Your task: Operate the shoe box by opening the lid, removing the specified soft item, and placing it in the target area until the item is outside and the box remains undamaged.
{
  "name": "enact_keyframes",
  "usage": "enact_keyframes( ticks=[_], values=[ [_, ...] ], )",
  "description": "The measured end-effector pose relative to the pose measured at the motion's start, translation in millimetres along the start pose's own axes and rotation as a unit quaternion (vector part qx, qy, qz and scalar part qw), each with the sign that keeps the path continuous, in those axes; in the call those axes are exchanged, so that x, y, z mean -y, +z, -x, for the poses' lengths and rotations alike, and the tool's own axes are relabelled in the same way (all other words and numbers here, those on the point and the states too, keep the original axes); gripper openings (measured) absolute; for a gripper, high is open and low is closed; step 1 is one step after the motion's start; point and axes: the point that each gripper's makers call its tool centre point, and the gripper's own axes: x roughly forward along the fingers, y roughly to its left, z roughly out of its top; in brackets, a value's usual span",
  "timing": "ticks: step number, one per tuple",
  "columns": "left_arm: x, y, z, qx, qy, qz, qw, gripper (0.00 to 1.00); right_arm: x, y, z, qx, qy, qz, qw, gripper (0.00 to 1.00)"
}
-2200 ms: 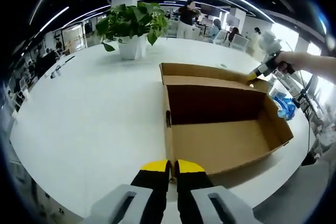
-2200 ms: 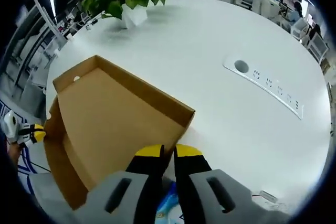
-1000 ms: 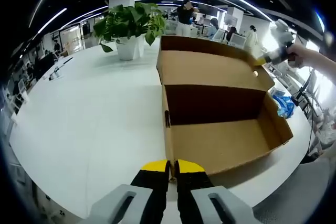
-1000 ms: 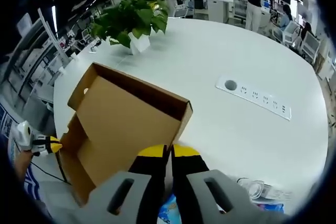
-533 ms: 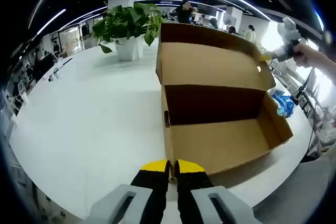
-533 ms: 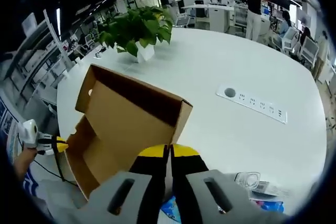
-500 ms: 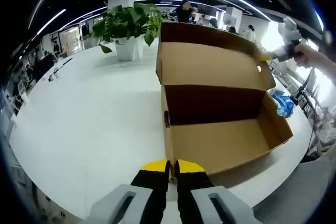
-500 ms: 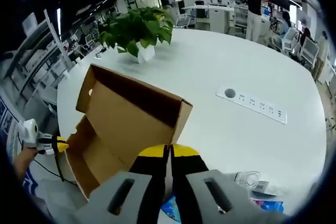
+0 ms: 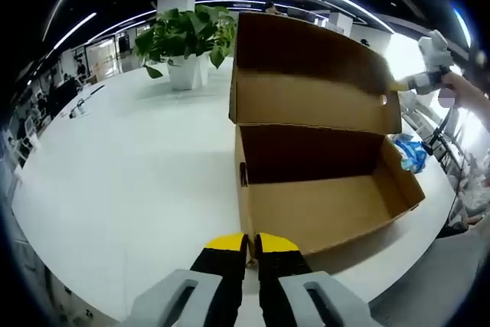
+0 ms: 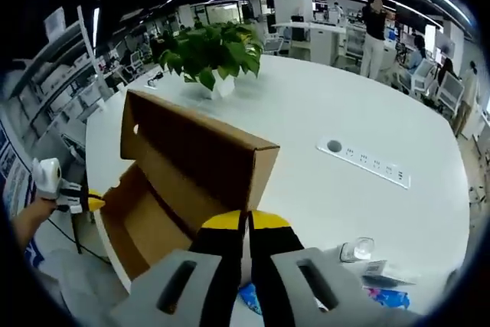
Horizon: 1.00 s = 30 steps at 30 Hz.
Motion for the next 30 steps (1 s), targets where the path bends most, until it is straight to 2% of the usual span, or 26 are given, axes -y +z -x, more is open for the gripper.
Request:
enact_keyframes(
  ticks=[15, 20, 24, 30],
  values=[
    [-0.8, 0.1, 0.6, 0.001, 0.001, -0.003, 1.0000, 0.05, -16.8, -12.9, 19.6, 0.030, -0.012, 0.021, 0.9993, 0.01],
    [-0.2, 0.4, 1.6, -0.001, -0.002, -0.016, 0.9999, 0.06, -23.5, -18.7, 25.2, 0.036, -0.014, 0.026, 0.9989, 0.01],
    [1.8, 2.3, 1.8, 0.004, -0.006, -0.016, 0.9998, 0.17, -28.0, -23.0, 29.0, 0.046, -0.017, 0.025, 0.9985, 0.01],
    [1.1, 14.3, 8.3, 0.025, -0.005, -0.022, 0.9994, 0.20, -33.2, -29.5, 33.8, 0.058, -0.019, 0.022, 0.9979, 0.02]
  ],
)
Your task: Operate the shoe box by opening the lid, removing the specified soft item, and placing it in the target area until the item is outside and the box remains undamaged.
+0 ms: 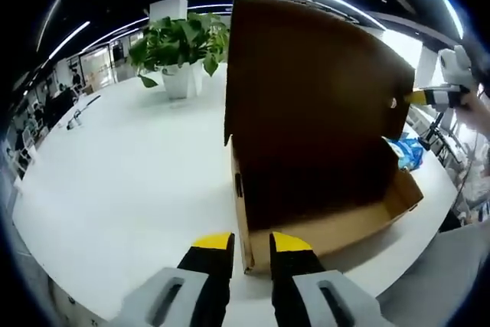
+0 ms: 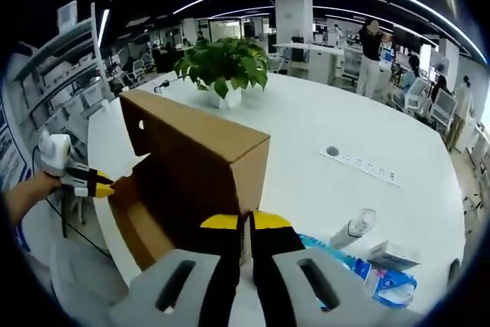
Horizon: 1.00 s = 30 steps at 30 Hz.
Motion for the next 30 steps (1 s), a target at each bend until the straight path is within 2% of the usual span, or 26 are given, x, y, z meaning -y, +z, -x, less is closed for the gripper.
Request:
enact_keyframes(
  ticks=[8, 19, 20, 30],
  values=[
    [-3.2, 29.8, 12.8, 0.035, 0.002, -0.009, 0.9993, 0.22, -6.4, -5.8, 5.1, 0.011, -0.006, 0.007, 0.9999, 0.03],
    [-8.2, 60.2, 30.7, 0.056, 0.003, -0.049, 0.9972, 0.26, -13.0, -15.6, 11.3, 0.034, -0.012, 0.012, 0.9993, 0.03],
    [-9.3, 66.5, 34.2, 0.063, 0.003, -0.053, 0.9966, 0.26, -13.9, -17.4, 12.5, 0.037, -0.012, 0.010, 0.9992, 0.03],
    [-0.3, 93.8, 53.0, 0.085, -0.005, -0.083, 0.9929, 0.28, -24.3, -33.5, 17.0, 0.043, -0.005, 0.004, 0.9990, 0.04]
  ],
)
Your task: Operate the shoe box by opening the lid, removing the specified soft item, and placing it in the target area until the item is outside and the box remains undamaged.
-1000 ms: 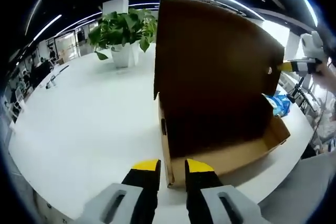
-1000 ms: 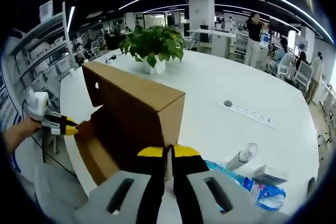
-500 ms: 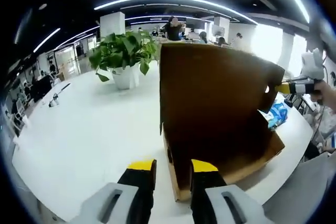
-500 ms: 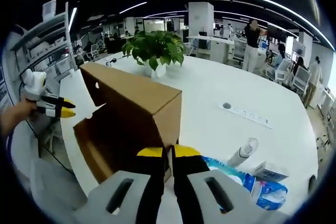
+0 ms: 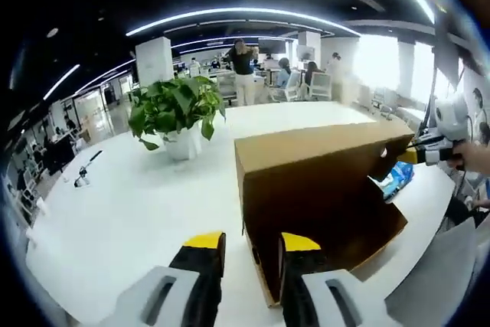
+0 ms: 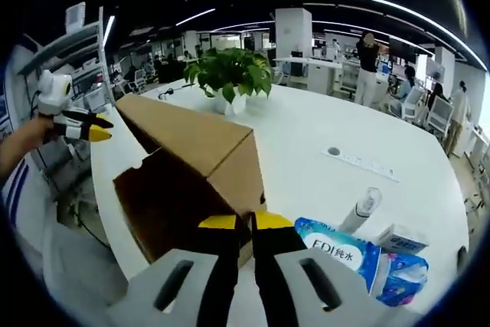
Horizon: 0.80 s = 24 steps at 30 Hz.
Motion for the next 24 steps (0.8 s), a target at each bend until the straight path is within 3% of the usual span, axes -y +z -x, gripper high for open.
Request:
enact_keyframes(
  ticks=[9, 19, 24],
  values=[
    [6.3, 4.3, -0.6, 0.001, -0.023, -0.002, 0.9997, 0.30, -6.8, -12.0, 2.8, -0.002, 0.002, 0.002, 1.0000, 0.05],
    [15.2, -4.9, -0.3, -0.007, -0.047, -0.018, 0.9987, 0.30, -15.7, -27.1, 4.3, -0.002, 0.017, 0.012, 0.9998, 0.08],
    [20.1, -17.9, -4.9, -0.025, -0.058, -0.040, 0.9972, 0.30, -19.7, -34.6, 4.6, 0.000, 0.026, 0.013, 0.9996, 0.09]
  ],
)
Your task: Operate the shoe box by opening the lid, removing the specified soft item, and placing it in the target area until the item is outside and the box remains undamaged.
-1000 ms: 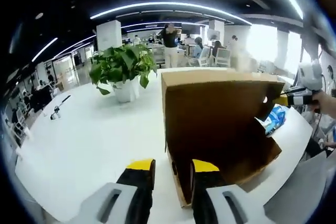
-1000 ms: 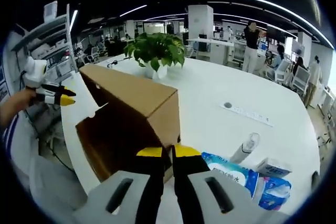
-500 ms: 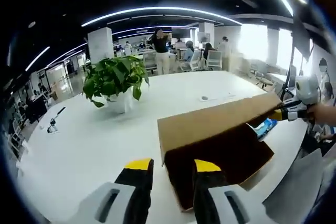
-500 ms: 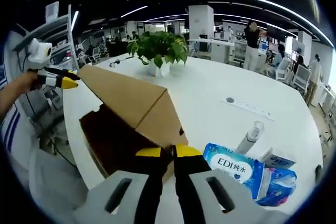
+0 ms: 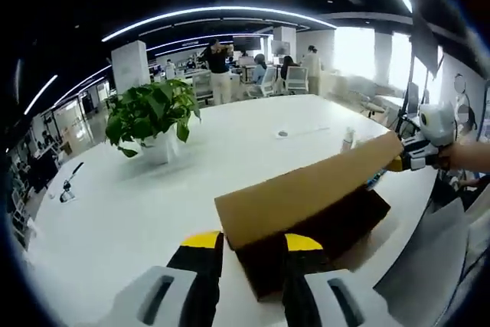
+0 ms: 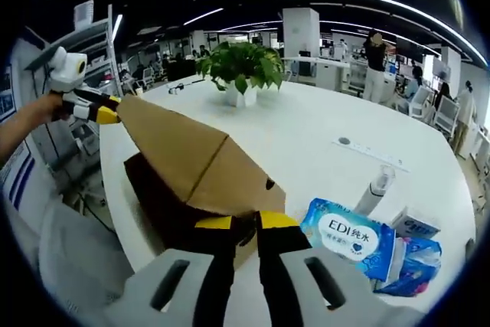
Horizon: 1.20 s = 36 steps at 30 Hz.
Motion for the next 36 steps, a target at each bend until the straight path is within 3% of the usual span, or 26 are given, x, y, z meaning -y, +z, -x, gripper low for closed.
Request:
enact_keyframes(
  ticks=[10, 18, 36],
  values=[
    [4.3, -18.8, -4.0, -0.024, -0.004, -0.009, 0.9997, 0.31, -10.6, -14.6, 4.2, 0.010, 0.016, 0.011, 0.9998, 0.13],
    [7.0, -32.2, -6.1, -0.036, -0.008, -0.005, 0.9993, 0.32, -26.5, -23.4, 8.3, 0.022, 0.041, 0.049, 0.9977, 0.21],
    [16.5, -58.1, -13.2, -0.053, -0.017, 0.011, 0.9984, 0.34, -37.3, -40.2, 10.7, 0.008, 0.054, 0.043, 0.9976, 0.24]
  ],
)
